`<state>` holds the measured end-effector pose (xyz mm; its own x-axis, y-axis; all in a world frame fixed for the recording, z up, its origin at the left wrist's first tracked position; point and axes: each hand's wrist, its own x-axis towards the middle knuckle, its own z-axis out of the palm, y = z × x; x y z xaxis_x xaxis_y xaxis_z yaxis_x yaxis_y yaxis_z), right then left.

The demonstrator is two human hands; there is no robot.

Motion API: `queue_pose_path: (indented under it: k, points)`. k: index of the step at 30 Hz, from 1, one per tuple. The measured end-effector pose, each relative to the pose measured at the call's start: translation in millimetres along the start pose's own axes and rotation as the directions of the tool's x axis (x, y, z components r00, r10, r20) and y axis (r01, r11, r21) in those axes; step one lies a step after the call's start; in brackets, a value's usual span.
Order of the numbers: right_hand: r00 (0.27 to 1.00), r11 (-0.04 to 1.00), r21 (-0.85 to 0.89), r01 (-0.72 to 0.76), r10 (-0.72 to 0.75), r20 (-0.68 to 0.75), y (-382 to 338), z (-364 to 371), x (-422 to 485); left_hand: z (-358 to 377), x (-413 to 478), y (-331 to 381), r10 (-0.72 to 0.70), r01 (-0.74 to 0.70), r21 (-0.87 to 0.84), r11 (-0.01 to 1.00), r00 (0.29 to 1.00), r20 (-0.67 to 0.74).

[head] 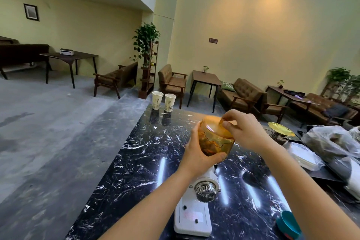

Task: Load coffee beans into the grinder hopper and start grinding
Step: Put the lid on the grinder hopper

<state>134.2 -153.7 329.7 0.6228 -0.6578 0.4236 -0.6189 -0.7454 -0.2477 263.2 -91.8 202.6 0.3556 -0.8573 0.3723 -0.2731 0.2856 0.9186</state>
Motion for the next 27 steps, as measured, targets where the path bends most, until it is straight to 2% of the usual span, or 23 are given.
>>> queue_pose_path:
  k: [2, 6, 12, 18, 23, 27]
  points:
    - [1.0, 0.999, 0.03, -0.016, 0.017, -0.023, -1, 0, -1, 0, 0, 1, 0.002, -0.002, -0.003, 1.0, 1.0, 0.004]
    - [0.999, 0.996, -0.085, -0.008, 0.011, 0.034, -4, 12, -3, 0, 0, 0, -0.007, 0.007, 0.0, 1.0, 1.0, 0.001]
    - [0.995, 0.998, 0.054, -0.041, 0.046, -0.092, -4, 10, -10, 1, 0, 0, -0.013, 0.013, -0.002, 1.0, 1.0, -0.006]
    - [0.997, 0.999, -0.006, -0.04, 0.039, -0.066, -12, 19, -7, 0, 0, -2, -0.018, 0.018, -0.001, 1.0, 1.0, -0.012]
    - [0.999, 0.992, -0.125, -0.026, 0.022, -0.033, -15, 17, -4, -1, -1, -1, 0.005, -0.005, -0.023, 1.0, 1.0, -0.002]
    - [0.997, 0.992, 0.108, -0.066, 0.069, -0.028, -12, 8, -8, -3, 1, -4, 0.011, -0.011, 0.016, 1.0, 1.0, 0.003]
